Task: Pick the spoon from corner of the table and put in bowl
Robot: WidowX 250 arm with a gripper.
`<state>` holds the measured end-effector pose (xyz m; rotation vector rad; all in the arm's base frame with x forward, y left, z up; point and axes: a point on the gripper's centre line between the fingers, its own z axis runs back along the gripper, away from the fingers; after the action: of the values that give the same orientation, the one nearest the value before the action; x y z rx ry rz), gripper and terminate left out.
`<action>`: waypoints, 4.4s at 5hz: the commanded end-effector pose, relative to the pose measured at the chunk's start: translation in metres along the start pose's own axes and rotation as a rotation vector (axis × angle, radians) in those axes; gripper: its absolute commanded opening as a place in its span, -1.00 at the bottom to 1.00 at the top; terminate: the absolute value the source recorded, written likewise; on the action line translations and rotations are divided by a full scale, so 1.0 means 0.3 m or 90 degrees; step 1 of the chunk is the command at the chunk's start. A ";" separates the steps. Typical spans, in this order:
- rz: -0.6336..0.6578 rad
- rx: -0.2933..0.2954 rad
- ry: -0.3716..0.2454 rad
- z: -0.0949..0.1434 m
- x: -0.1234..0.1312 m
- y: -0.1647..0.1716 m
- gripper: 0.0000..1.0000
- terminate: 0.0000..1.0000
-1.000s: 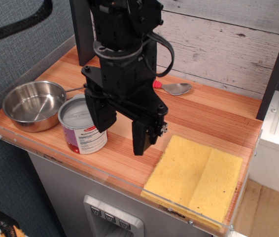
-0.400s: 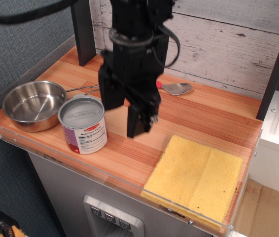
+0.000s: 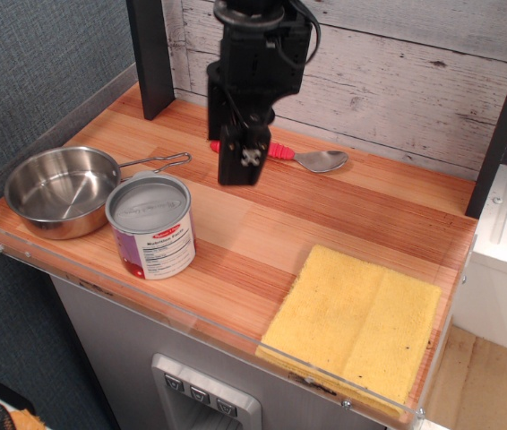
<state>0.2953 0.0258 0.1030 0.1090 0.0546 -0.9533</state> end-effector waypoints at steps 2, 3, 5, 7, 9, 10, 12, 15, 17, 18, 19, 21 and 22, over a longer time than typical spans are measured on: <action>-0.151 0.073 -0.047 -0.056 0.072 0.199 1.00 -1.00; -0.160 0.093 -0.055 -0.085 0.091 0.251 1.00 -1.00; -0.123 0.069 -0.045 -0.151 0.146 0.354 1.00 -1.00; -0.115 0.053 -0.037 -0.211 0.155 0.364 1.00 -1.00; -0.094 0.024 -0.034 -0.256 0.171 0.368 1.00 -1.00; -0.073 0.015 -0.028 -0.259 0.178 0.373 -1.00 -1.00; -0.039 0.009 -0.033 -0.245 0.161 0.370 -1.00 -1.00; 0.075 0.051 0.017 -0.057 0.031 0.380 -1.00 -1.00; 0.172 0.037 0.087 0.007 -0.077 0.353 -1.00 -1.00; 0.245 -0.004 0.136 -0.023 -0.172 0.322 -1.00 -1.00; 0.353 -0.040 0.138 -0.021 -0.264 0.264 -1.00 -1.00; 0.543 -0.056 0.152 -0.018 -0.376 0.179 -1.00 -1.00; 0.660 -0.066 0.148 -0.012 -0.419 0.135 -1.00 -1.00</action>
<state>0.2437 0.1585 0.0945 0.0920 0.2875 0.1142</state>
